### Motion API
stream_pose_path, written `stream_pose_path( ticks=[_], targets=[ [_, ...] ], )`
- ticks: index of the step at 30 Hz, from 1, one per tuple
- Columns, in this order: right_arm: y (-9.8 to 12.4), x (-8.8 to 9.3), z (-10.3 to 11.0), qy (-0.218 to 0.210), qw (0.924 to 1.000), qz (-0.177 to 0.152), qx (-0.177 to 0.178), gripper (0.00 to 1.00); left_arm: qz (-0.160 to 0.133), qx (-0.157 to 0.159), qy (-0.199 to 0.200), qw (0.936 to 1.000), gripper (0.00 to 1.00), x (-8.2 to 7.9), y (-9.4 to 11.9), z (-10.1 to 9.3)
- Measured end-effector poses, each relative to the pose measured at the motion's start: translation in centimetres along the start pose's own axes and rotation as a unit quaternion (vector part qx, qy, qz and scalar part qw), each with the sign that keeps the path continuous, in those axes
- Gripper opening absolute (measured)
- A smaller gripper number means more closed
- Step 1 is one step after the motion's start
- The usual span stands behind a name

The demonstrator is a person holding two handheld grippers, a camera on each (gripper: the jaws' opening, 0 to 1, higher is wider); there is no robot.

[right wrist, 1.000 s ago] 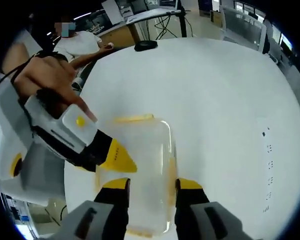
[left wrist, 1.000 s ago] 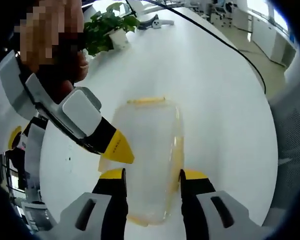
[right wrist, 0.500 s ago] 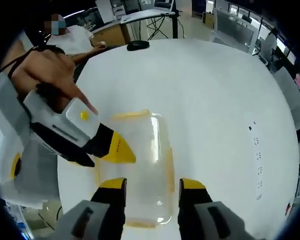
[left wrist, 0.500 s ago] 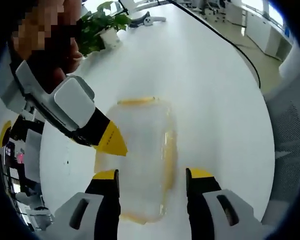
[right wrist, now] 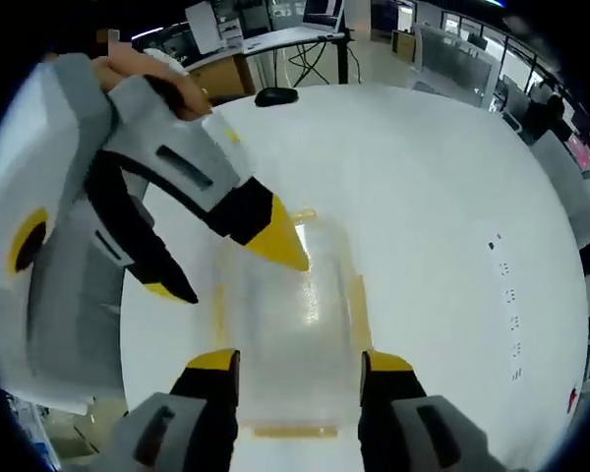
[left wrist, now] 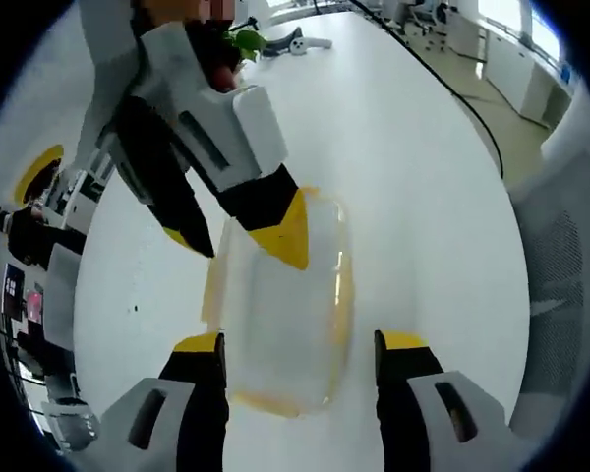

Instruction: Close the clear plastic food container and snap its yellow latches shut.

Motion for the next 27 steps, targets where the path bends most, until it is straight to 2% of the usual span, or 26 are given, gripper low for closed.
stream_pose_path(
  ticks=[12,14,17,19,21,27],
  targets=[
    [0.3,1.2,1.0,0.007,0.9999,-0.013,0.009,0.56,0.010,0.002,0.021,0.9997,0.66,1.6,0.2,0.7],
    [0.3,1.5,1.3,0.016,0.9998,-0.004,0.013,0.57,0.012,0.006,0.019,0.9997,0.68,1.8,0.2,0.6],
    [0.4,1.4,1.7,0.027,0.9994,-0.012,0.015,0.59,0.017,0.005,0.008,0.9998,0.69,2.0,0.1,0.8],
    [0.3,1.5,1.6,0.048,0.9984,-0.006,0.029,0.60,0.017,0.004,0.005,0.9998,0.69,2.1,0.0,1.0],
    [0.1,1.8,1.9,0.050,0.9983,-0.001,0.029,0.61,0.023,0.005,0.003,0.9997,0.71,2.4,-0.2,1.1],
    [0.0,2.0,0.9,0.066,0.9961,-0.013,0.057,0.62,0.031,0.006,-0.005,0.9995,0.74,2.8,-0.6,1.2]
  ],
)
Point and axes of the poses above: the point that each gripper's makers call its tool centre point, and the gripper's own axes: y roughly backward along the fingers, z roughly to its left, x roughly out of its underside, the point moved 3 cm from there along y, roughly backward along the fingers, and after that the axes turned 14 degrees about -y, right-handed, at the moved point
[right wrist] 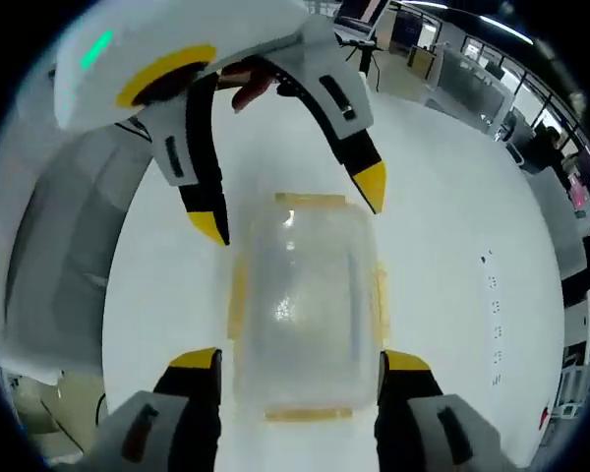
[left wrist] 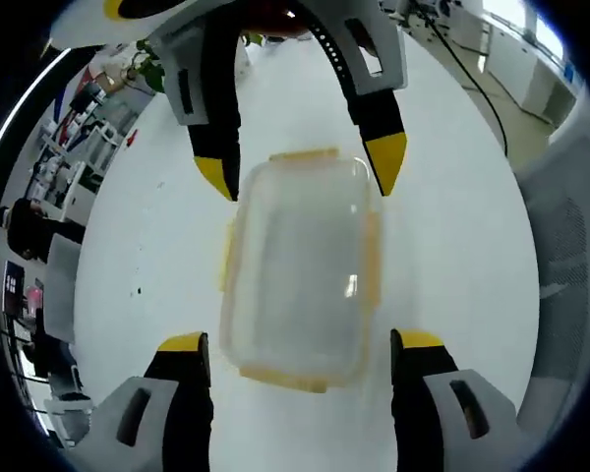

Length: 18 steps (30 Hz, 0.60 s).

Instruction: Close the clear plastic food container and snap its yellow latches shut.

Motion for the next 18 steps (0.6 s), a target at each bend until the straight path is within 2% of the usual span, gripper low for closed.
stream_pose_path(
  ticks=[5,9,11,15,18],
  targets=[
    [-0.3,0.7,-0.4,-0.007,0.9999,-0.003,0.009,0.70,0.007,-0.001,-0.010,0.9999,0.81,0.2,-0.6,0.0],
    [-0.7,1.3,-0.4,-0.012,0.9999,-0.003,0.010,0.71,0.013,0.007,0.006,0.9999,0.82,0.8,-1.2,0.2],
    [-1.0,1.5,-0.5,-0.013,0.9998,-0.003,0.012,0.72,0.021,0.008,0.001,0.9998,0.82,1.1,-1.5,0.1],
    [-1.4,1.7,-0.9,-0.014,0.9997,-0.004,0.020,0.69,0.017,0.011,0.003,0.9998,0.83,0.8,-1.8,0.1],
    [-1.6,1.7,-1.0,-0.020,0.9996,-0.005,0.018,0.71,0.018,0.011,0.001,0.9998,0.83,0.6,-2.2,0.1]
  ],
)
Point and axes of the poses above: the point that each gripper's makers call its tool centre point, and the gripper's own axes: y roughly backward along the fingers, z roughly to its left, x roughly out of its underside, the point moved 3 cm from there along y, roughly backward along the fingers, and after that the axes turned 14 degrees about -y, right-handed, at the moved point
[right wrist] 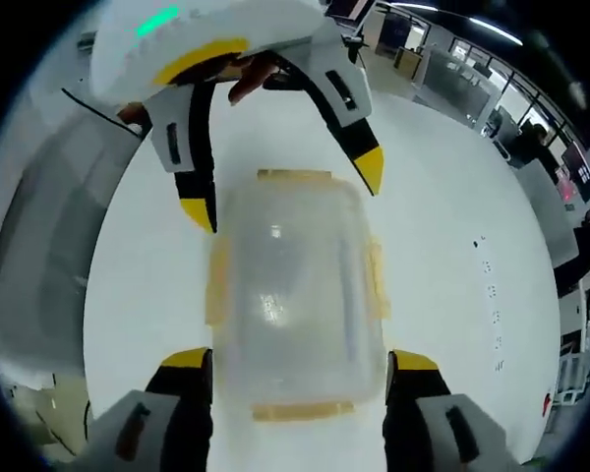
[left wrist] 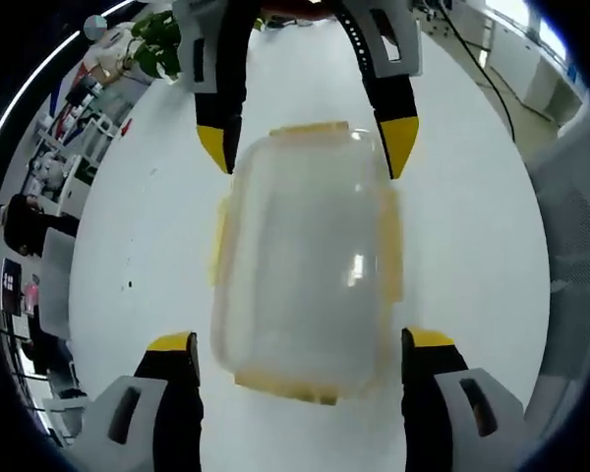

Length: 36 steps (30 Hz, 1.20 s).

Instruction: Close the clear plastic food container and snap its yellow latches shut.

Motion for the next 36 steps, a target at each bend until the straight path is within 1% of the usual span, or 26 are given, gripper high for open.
stream_pose_path(
  ticks=[5,7,8,13,23,25,30,34,36],
  targets=[
    [-0.4,0.0,0.0,0.005,1.0000,0.002,-0.002,0.72,0.002,0.008,0.000,1.0000,0.82,0.2,-0.8,0.0],
    [-0.4,0.0,0.0,0.006,1.0000,0.003,-0.003,0.72,0.012,0.016,-0.005,0.9998,0.78,0.5,-1.0,-0.2],
    [-0.4,0.0,0.0,0.006,1.0000,0.003,-0.004,0.71,0.013,0.010,-0.014,0.9998,0.77,0.5,-1.0,0.0],
    [-0.4,0.0,0.0,0.003,0.9999,-0.001,-0.012,0.71,0.014,0.016,-0.012,0.9997,0.76,0.5,-0.9,0.0],
    [-0.5,-0.1,0.3,0.007,0.9999,0.005,-0.011,0.70,0.008,0.014,-0.009,0.9998,0.76,0.6,-0.9,-0.2],
    [-0.6,-0.2,0.7,0.008,0.9999,0.008,-0.011,0.70,0.007,0.013,-0.008,0.9999,0.76,0.8,-0.7,-0.6],
    [-0.8,-0.9,1.7,0.008,0.9999,-0.001,-0.012,0.70,0.005,0.011,-0.007,0.9999,0.76,1.8,-0.2,-1.5],
    [-1.3,-1.7,2.3,0.010,0.9999,-0.003,-0.013,0.70,0.010,0.012,-0.007,0.9999,0.75,2.5,0.1,-1.9],
    [-1.4,-2.1,2.6,0.011,0.9999,0.001,-0.013,0.70,0.013,0.011,-0.006,0.9998,0.75,2.8,0.3,-2.2]
  ],
)
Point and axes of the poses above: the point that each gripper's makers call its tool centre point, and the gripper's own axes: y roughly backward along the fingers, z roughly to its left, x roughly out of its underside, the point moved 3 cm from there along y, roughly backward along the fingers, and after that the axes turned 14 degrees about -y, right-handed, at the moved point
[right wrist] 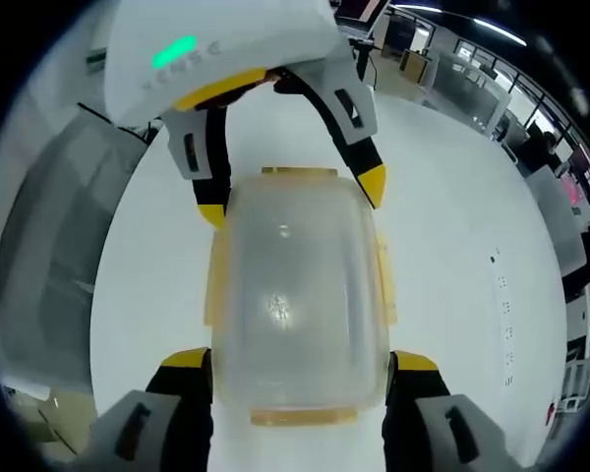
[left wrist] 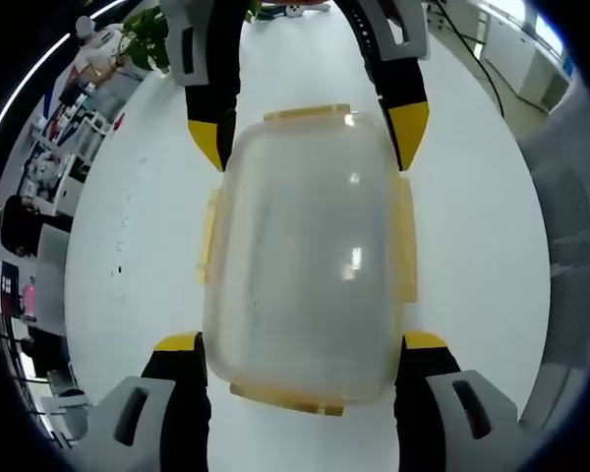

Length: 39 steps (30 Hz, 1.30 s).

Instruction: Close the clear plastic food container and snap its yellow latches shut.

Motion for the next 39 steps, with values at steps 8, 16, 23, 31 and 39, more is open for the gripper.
stream_pose_path(
  ticks=[8,16,23,31,39],
  targets=[
    [-0.7,-1.6,1.0,0.008,1.0000,-0.001,-0.004,0.70,0.005,-0.002,0.009,0.9999,0.75,1.8,0.7,-1.0],
    [-1.5,-3.3,1.7,0.015,0.9999,-0.001,-0.008,0.70,0.010,-0.004,0.015,0.9998,0.75,3.6,1.3,-1.7],
    [-2.2,-5.0,2.0,0.022,0.9997,0.002,-0.011,0.70,0.013,-0.008,0.023,0.9996,0.76,5.4,1.7,-1.9],
    [-2.6,-5.8,1.8,0.023,0.9997,0.002,-0.012,0.71,0.012,-0.011,0.024,0.9996,0.76,6.2,1.7,-1.6],
    [-2.8,-6.5,1.3,0.026,0.9996,0.007,-0.011,0.71,0.012,-0.013,0.027,0.9995,0.76,6.8,1.6,-1.2]
  ],
)
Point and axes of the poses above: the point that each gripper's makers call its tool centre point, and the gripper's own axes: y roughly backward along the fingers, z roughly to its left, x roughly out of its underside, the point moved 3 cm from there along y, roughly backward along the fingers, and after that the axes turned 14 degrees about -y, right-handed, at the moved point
